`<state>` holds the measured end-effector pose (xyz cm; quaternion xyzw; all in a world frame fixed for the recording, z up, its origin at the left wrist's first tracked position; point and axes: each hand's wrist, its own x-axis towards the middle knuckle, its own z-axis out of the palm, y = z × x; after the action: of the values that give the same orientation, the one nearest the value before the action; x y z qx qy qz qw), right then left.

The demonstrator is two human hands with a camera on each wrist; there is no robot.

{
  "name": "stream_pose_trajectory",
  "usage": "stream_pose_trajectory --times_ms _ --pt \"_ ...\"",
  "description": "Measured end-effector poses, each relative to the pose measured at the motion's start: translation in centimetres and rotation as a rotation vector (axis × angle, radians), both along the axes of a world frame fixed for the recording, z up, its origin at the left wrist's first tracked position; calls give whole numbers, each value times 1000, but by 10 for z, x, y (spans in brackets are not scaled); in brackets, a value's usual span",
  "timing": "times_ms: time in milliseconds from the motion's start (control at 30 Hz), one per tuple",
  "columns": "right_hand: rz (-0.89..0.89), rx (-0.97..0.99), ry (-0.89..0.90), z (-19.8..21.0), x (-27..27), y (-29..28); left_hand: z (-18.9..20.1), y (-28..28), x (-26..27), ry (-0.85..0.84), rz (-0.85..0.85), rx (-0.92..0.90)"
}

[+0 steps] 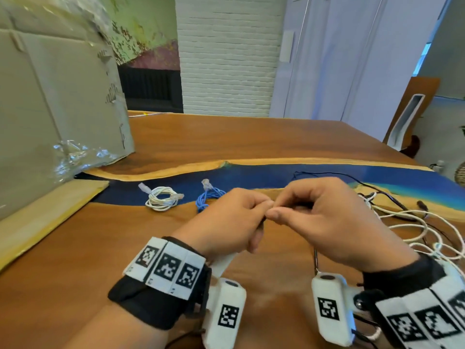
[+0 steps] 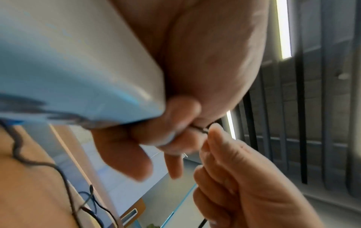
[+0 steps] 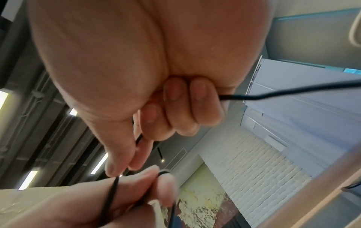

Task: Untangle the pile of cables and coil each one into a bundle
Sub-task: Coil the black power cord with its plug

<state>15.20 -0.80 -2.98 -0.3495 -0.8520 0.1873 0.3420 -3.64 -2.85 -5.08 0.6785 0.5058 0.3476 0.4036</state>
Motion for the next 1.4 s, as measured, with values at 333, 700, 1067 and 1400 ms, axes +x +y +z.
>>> stream_pose_trajectory --times_ms 333,700,1067,1400 --pt "-87 1 336 -5 7 18 7 -7 -9 -589 -151 -183" --pt "-157 -23 251 -13 1 20 6 -4 -10 -704 -157 -180" --pt "45 -196 -365 -16 -21 -2 -2 12 1 -1118 127 14" --pt "-18 -111 -104 0 4 4 -9 2 8 -31 -2 78"
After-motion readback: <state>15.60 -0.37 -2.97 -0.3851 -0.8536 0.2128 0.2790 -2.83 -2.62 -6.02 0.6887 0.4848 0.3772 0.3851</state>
